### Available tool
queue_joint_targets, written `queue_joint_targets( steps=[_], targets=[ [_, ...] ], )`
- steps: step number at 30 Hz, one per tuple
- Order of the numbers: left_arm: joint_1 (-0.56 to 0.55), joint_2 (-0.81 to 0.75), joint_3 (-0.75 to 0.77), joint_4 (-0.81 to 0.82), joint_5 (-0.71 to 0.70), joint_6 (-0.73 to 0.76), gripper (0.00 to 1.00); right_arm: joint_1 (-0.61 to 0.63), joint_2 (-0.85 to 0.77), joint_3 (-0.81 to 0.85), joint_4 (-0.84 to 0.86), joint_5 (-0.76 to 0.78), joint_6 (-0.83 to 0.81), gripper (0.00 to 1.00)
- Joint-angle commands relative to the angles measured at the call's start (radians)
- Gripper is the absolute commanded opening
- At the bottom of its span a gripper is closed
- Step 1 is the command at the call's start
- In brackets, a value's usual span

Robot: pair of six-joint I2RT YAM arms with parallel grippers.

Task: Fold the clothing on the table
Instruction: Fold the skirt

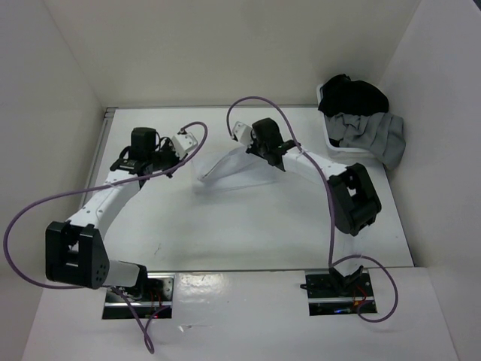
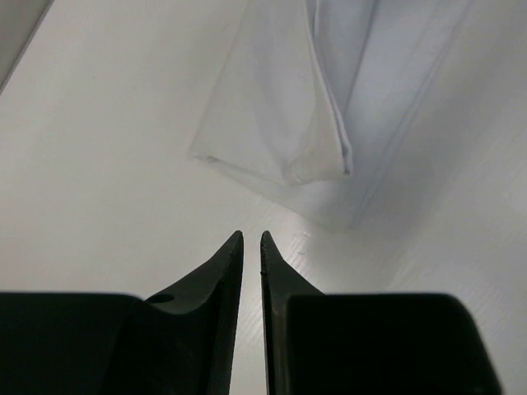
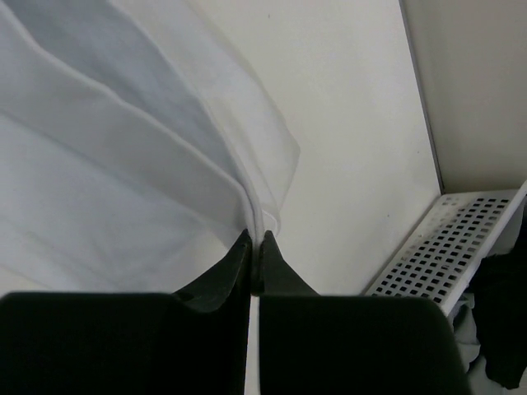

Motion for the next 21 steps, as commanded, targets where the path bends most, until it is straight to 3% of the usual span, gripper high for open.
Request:
queue_joint_targets(
  steps=[1,3,6,9,10,13,18,19,21],
  targets=[
    [0.005,-0.055,-0.034,-0.06,0.063,0.056,0.21,0.004,-0.104,-0.037,-0.042,-0.046,-0.018,0.0],
    [0.005,-0.09,-0.049,-0.072,0.063,0.056,0.21,0.013,-0.125,-0.051,-0.09,-0.061,-0.018,0.06],
    [0.005,-0.116,-0.06,-0.098,0.043,0.056,0.21,0.047,-0.171,-0.086,-0.183,-0.096,-0.031,0.08],
    [0.005,-0.157,-0.071,-0.109,0.033,0.056,0.21,0.091,-0.233,-0.144,-0.252,-0.121,-0.031,0.28],
    [0.005,-0.177,-0.081,-0.121,0.033,0.056,0.21,0.114,-0.266,-0.157,-0.306,-0.13,-0.031,0.4],
    [0.005,-0.212,-0.094,-0.13,0.021,0.047,0.21,0.155,-0.316,-0.209,-0.395,-0.139,-0.02,0.51],
    [0.005,-0.263,-0.103,-0.143,-0.014,0.019,0.23,0.202,-0.403,-0.252,-0.533,-0.162,0.0,0.56],
    [0.005,-0.278,-0.103,-0.13,-0.051,0.007,0.23,0.202,-0.415,-0.262,-0.506,-0.162,0.032,0.56],
    [0.005,-0.279,-0.112,-0.094,-0.094,-0.054,0.26,0.167,-0.46,-0.263,-0.431,-0.152,0.086,0.66]
  ],
)
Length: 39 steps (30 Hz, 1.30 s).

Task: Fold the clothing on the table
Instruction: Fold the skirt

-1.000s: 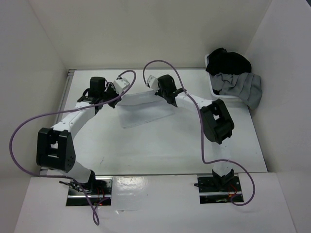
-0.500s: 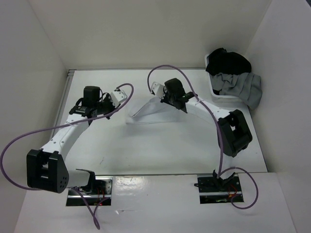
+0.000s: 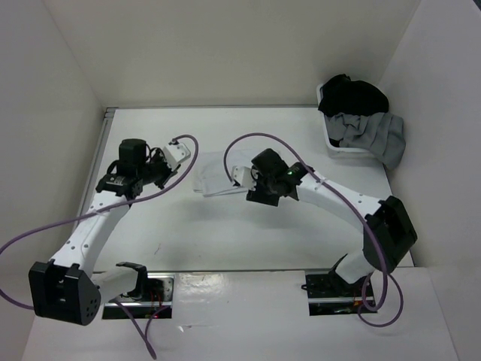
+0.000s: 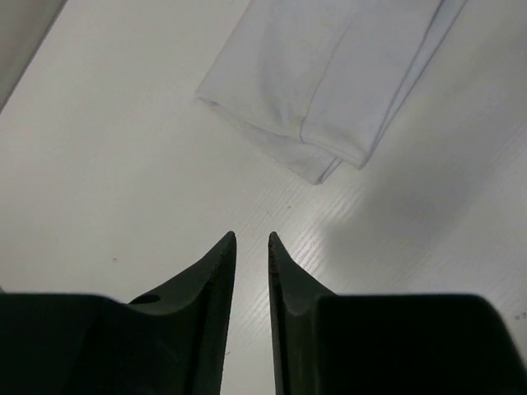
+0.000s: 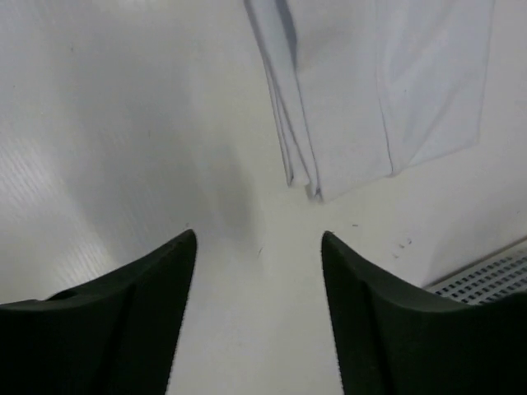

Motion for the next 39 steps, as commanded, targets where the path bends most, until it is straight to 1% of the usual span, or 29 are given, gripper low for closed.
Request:
queue_joint_targets(
  steps=[1,2,3,4,5,6,7,8,9,11,12,14,15,17,21,23,26,30,31,33,35,36,37,38,39],
  targets=[
    [0.005,-0.028,-0.011,0.042,-0.084,-0.085,0.31,-0.051,-0.077,-0.004,0.054,-0.003,0.111,0.71],
    [0.005,-0.01,0.012,0.042,-0.097,-0.127,0.35,-0.095,-0.052,0.036,0.097,-0.042,0.197,0.81],
    [0.005,0.042,0.036,0.026,-0.097,-0.146,0.39,-0.118,-0.019,0.068,0.098,-0.056,0.249,0.85],
    [0.005,0.082,0.07,0.001,-0.097,-0.16,0.39,-0.141,0.019,0.102,0.098,-0.073,0.304,0.87],
    [0.005,0.127,0.107,-0.045,-0.097,-0.197,0.44,-0.187,0.103,0.17,0.081,-0.116,0.396,0.87],
    [0.005,0.227,0.145,-0.069,-0.097,-0.214,0.44,-0.206,0.139,0.197,0.081,-0.138,0.433,0.87],
    [0.005,0.278,0.223,-0.092,-0.083,-0.227,0.44,-0.221,0.168,0.217,0.07,-0.155,0.457,0.87],
    [0.005,0.329,0.254,-0.117,-0.06,-0.246,0.44,-0.221,0.189,0.232,0.079,-0.155,0.481,0.87],
    [0.005,0.419,0.28,-0.117,-0.048,-0.289,0.44,-0.221,0.202,0.232,0.095,-0.141,0.481,0.87],
    [-0.004,0.501,0.346,-0.14,0.013,-0.316,0.44,-0.221,0.202,0.232,0.13,-0.129,0.481,0.87],
    [-0.004,0.576,0.366,-0.14,0.027,-0.356,0.44,-0.21,0.202,0.232,0.139,-0.129,0.49,0.88],
    [-0.004,0.644,0.43,-0.168,0.063,-0.387,0.44,-0.21,0.188,0.223,0.151,-0.116,0.49,0.88],
    [-0.004,0.703,0.449,-0.168,0.084,-0.424,0.45,-0.21,0.179,0.209,0.167,-0.116,0.49,0.88],
    [-0.004,0.765,0.474,-0.177,0.122,-0.448,0.46,-0.21,0.154,0.183,0.183,-0.098,0.49,0.89],
    [0.014,0.802,0.492,-0.153,0.219,-0.502,0.49,-0.221,0.125,0.145,0.211,-0.098,0.49,0.89],
    [0.014,0.802,0.492,-0.122,0.219,-0.545,0.51,-0.221,0.114,0.124,0.211,-0.098,0.49,0.89],
    [0.014,0.802,0.471,-0.079,0.179,-0.582,0.51,-0.221,0.105,0.123,0.211,-0.098,0.49,0.89],
    [0.014,0.782,0.461,-0.045,0.1,-0.614,0.55,-0.23,0.085,0.105,0.234,-0.086,0.495,0.91],
    [0.014,0.782,0.461,-0.033,0.071,-0.629,0.55,-0.244,0.085,0.105,0.243,-0.086,0.512,0.92],
    [0.014,0.773,0.461,-0.024,0.038,-0.655,0.59,-0.279,0.107,0.105,0.243,-0.086,0.53,0.98],
    [0.014,0.773,0.461,-0.011,-0.017,-0.677,0.61,-0.339,0.131,0.117,0.243,-0.124,0.561,0.98],
    [0.014,0.783,0.461,-0.001,-0.034,-0.677,0.66,-0.36,0.16,0.129,0.243,-0.171,0.573,0.98],
    [0.014,0.784,0.471,-0.001,-0.073,-0.689,0.68,-0.394,0.177,0.145,0.243,-0.196,0.582,0.98],
    [0.014,0.797,0.48,-0.001,-0.074,-0.689,0.68,-0.405,0.211,0.166,0.243,-0.228,0.592,0.98],
    [0.014,0.808,0.48,-0.001,-0.086,-0.698,0.69,-0.405,0.228,0.176,0.243,-0.228,0.592,0.98]
  ],
)
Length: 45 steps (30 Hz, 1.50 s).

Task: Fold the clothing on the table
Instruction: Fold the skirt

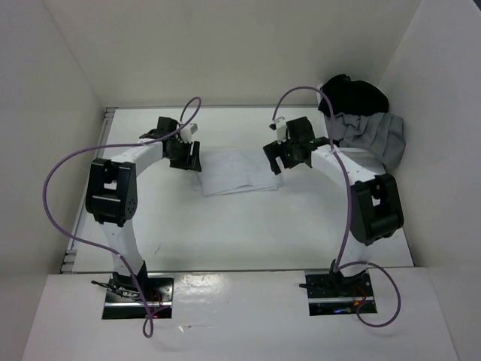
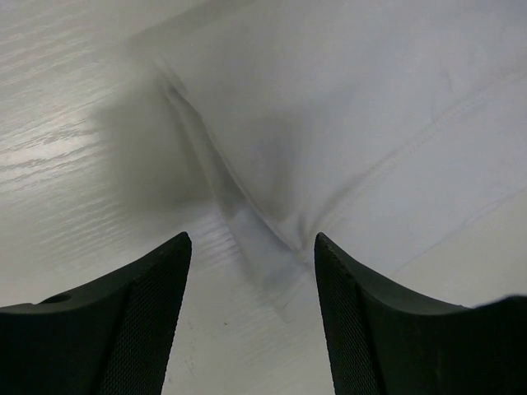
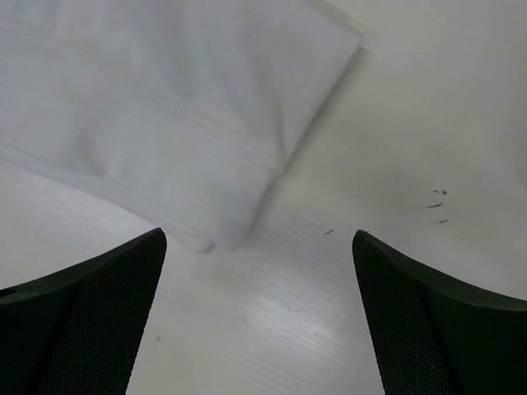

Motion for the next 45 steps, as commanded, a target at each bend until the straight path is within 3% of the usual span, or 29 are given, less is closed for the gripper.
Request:
queue_joint_targets(
  steps=[1,7,14,27,34,40,41,44,45],
  targets=[
    [0.006,-0.006,0.038,0.03,-0.081,-0.05,0.69,-0.044,0.072,0.06,0.047,-0.07,0.047,0.98],
    [0.006,0.063,0.059,0.03,-0.113,-0.059,0.7,-0.044,0.155,0.091,0.035,-0.109,0.058,0.98],
    [0.006,0.138,0.134,0.019,-0.207,-0.068,0.64,-0.044,0.218,0.101,0.026,-0.13,0.077,0.98],
    [-0.015,0.138,0.134,-0.021,-0.251,-0.068,0.6,-0.044,0.298,0.111,0.078,-0.13,0.153,0.91],
    [-0.015,0.108,0.125,-0.03,-0.261,-0.059,0.58,-0.018,0.342,0.141,0.067,-0.037,0.221,0.66],
    [-0.015,0.108,0.114,-0.03,-0.261,-0.059,0.58,0.012,0.373,0.141,0.038,-0.017,0.23,0.29],
    [-0.015,0.108,0.114,-0.039,-0.261,-0.05,0.58,0.012,0.373,0.141,0.038,-0.017,0.23,0.16],
    [-0.015,0.097,0.105,-0.04,-0.261,-0.05,0.58,0.012,0.382,0.141,0.029,0.011,0.23,0.0],
    [-0.015,0.097,0.105,-0.04,-0.261,-0.05,0.58,0.012,0.373,0.141,0.029,0.034,0.23,0.0]
  ],
)
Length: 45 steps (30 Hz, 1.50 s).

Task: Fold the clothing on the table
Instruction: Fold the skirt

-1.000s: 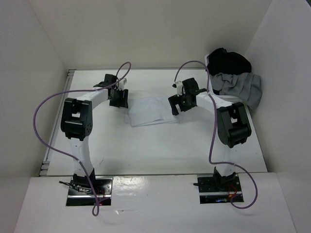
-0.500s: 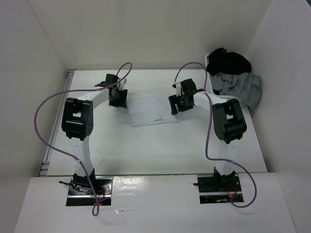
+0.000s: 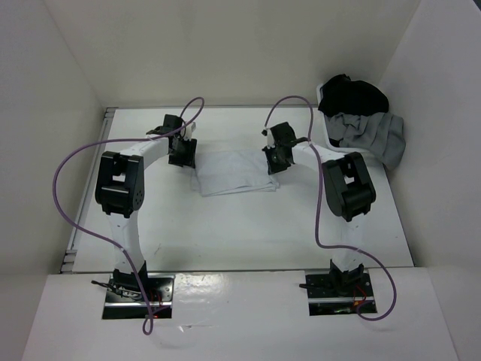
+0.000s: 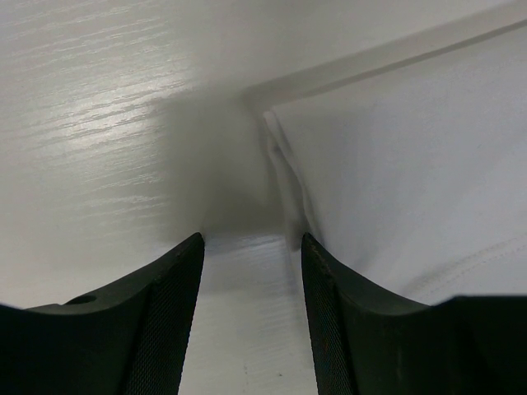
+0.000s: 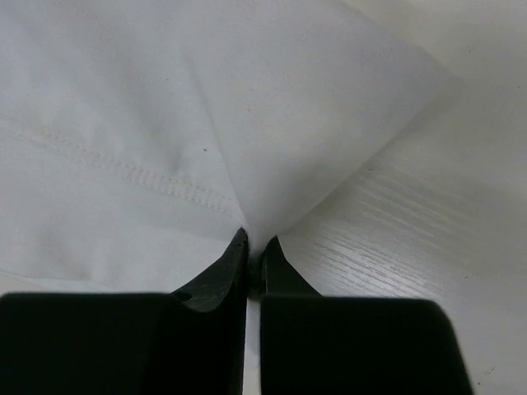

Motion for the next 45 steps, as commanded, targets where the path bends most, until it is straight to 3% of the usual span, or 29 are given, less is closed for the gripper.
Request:
queue_joint_targets(
  steps=[1,8,13,23,45],
  targets=[
    [-0.003,-0.033,-0.014,-0.028,-0.007,-0.007,0.58,0.008,0.04,0.009,-0.022,0.066,0.01,0.0],
    [-0.012,-0.042,-0.023,-0.028,-0.007,0.002,0.57,0.03,-0.064,0.113,-0.074,0.16,0.001,0.0],
    [-0.012,-0.042,-0.023,-0.028,0.002,0.002,0.57,0.129,-0.109,0.212,-0.109,0.276,0.001,0.0],
    [-0.012,-0.042,-0.042,-0.028,0.022,0.002,0.57,0.264,-0.1,0.283,-0.128,0.309,-0.01,0.0],
    [-0.012,-0.062,-0.06,-0.019,0.059,-0.007,0.57,0.476,0.193,0.608,-0.164,0.254,0.019,0.0]
  ],
)
